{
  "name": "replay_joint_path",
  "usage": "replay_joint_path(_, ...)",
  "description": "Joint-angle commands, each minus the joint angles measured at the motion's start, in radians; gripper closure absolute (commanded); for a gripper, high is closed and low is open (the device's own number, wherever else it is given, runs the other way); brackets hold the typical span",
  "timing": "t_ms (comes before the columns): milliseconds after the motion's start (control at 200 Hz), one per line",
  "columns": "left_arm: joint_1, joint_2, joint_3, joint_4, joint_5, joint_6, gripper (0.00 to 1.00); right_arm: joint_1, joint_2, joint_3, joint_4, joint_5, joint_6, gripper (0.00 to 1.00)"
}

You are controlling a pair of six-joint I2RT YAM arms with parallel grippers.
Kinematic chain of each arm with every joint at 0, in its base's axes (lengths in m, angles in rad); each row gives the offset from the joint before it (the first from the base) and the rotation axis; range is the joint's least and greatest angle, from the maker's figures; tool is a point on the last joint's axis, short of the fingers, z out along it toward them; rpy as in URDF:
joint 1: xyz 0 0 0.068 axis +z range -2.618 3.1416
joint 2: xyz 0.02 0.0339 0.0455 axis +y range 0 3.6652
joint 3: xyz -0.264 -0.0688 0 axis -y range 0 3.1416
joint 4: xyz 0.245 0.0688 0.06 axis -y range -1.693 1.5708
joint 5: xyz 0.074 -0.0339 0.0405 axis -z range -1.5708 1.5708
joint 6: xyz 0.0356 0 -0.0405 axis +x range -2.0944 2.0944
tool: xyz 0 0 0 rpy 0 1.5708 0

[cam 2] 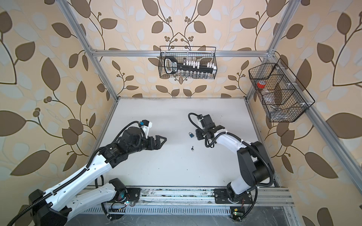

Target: Lock with the key

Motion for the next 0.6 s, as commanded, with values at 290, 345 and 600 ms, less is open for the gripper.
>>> replay_joint_path(290, -0.281, 0.276, 0.117, 0.193, -0.025, 0.074, 0.01, -0.252, -0.03, -0.074, -0.071, 0.024, 0.228, 0.58)
replay_joint_path(345, -0.292, 0.288, 0.124, 0.199, -0.031, 0.07, 0.01, -0.251, -0.002, -0.061, -0.075, 0.008, 0.23, 0.58)
replay_joint_path(600, -0.296, 0.25, 0.097, 0.193, -0.062, 0.067, 0.01, -0.248, 0.1, -0.016, -0.098, 0.005, 0.225, 0.51)
